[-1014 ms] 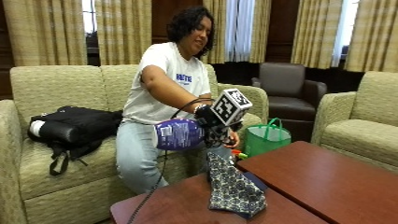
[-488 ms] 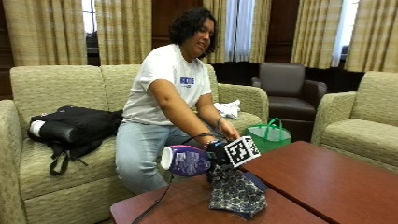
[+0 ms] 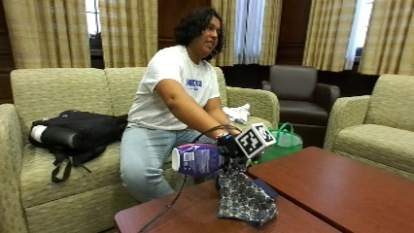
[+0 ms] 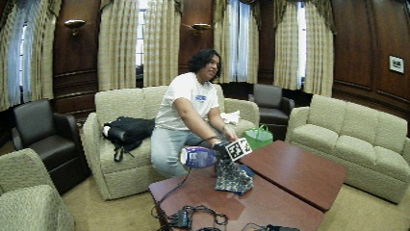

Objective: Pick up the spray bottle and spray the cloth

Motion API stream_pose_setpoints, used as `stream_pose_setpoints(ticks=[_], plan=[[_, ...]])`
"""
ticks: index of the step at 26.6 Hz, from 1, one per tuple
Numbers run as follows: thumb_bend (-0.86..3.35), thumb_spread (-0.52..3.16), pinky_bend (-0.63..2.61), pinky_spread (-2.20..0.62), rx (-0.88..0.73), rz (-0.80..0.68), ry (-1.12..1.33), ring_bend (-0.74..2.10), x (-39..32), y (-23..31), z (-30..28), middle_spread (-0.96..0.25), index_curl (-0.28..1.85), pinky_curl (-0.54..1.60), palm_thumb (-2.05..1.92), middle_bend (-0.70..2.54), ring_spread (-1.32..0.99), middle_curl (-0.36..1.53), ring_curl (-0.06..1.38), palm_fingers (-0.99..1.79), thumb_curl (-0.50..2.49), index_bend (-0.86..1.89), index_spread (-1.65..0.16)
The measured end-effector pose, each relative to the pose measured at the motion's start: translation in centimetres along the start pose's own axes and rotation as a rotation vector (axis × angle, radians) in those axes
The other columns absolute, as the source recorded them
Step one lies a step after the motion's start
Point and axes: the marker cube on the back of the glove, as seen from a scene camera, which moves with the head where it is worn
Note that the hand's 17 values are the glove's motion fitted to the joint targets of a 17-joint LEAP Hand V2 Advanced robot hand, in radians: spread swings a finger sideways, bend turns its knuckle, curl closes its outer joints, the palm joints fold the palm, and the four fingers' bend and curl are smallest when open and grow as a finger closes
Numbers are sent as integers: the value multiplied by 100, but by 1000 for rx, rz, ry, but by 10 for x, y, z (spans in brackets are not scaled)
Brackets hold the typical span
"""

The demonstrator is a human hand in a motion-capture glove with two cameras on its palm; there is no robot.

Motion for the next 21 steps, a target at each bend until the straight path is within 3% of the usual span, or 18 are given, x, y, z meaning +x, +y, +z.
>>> stream_pose_setpoints(ticks=[11, 21], plan=[[-3, 34, 45, -33, 414, -355, -504, 73, -44, 82, -160, -20, 62, 42, 92, 68, -24, 55, 47, 138, 81, 33, -24], [-3, 34, 45, -33, 679, -613, -932, 73, -144, 78, -201, -20, 63, 42, 93, 68, -24, 55, 47, 138, 82, 32, -24]])
